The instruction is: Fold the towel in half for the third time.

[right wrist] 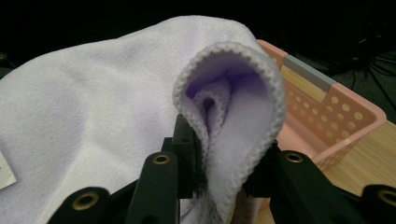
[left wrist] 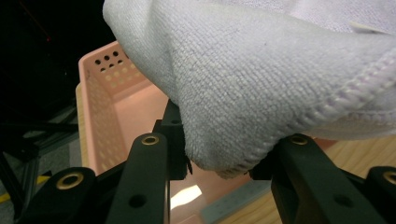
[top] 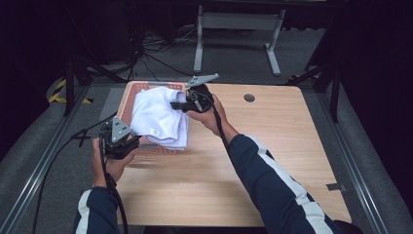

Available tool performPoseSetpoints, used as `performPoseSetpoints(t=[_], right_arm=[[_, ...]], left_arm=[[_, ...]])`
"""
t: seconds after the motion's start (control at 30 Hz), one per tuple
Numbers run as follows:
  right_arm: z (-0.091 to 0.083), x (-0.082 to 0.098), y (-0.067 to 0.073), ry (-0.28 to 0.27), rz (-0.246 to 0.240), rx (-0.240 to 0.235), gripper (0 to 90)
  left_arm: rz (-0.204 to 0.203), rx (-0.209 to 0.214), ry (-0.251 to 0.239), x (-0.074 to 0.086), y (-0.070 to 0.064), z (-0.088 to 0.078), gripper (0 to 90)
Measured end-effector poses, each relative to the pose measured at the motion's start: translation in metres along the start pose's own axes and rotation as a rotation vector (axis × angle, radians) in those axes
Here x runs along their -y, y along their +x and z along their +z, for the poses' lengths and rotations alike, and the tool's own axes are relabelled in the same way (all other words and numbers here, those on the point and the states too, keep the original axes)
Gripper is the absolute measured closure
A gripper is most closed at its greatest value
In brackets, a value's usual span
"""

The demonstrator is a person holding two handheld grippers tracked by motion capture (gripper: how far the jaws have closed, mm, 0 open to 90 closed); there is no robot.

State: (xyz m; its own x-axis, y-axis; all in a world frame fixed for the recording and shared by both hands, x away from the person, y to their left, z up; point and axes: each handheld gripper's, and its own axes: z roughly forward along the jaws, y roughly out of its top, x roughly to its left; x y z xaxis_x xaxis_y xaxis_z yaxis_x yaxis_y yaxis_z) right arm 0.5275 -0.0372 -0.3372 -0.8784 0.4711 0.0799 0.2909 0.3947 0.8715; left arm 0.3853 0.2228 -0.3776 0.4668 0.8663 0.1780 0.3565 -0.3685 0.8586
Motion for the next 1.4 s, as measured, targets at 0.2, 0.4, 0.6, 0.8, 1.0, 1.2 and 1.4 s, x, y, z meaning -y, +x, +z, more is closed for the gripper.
performPoseSetpoints(t=[0.2,0.4,0.6,0.8,1.0,1.2,1.4], right_arm=[[0.015,-0.004,-0.001,0.008,0.006,-0.001,70.2],[0.032,-0.003,-0.004,0.028,0.017,0.01,69.0],[0.048,0.006,-0.003,0.065,0.018,0.035,67.0],[0.053,0.015,-0.003,0.1,0.009,0.045,54.5],[0.046,0.019,-0.005,0.123,0.012,0.068,35.1],[0.03,0.026,-0.007,0.131,-0.009,0.081,28.7],[-0.008,0.034,-0.005,0.122,-0.062,0.083,30.4]], left_arm=[[-0.027,-0.015,0.016,0.006,0.013,0.008,67.0],[-0.033,-0.041,0.053,0.012,0.019,0.017,66.8],[-0.013,-0.071,0.121,0.017,0.022,0.025,66.8],[-0.01,-0.081,0.139,0.021,0.02,0.028,64.0],[-0.063,-0.099,0.123,0.024,0.023,0.025,39.5],[-0.062,-0.037,0.044,0.021,0.018,0.013,29.1],[-0.032,0.06,0.004,0.015,-0.006,0.001,24.2]])
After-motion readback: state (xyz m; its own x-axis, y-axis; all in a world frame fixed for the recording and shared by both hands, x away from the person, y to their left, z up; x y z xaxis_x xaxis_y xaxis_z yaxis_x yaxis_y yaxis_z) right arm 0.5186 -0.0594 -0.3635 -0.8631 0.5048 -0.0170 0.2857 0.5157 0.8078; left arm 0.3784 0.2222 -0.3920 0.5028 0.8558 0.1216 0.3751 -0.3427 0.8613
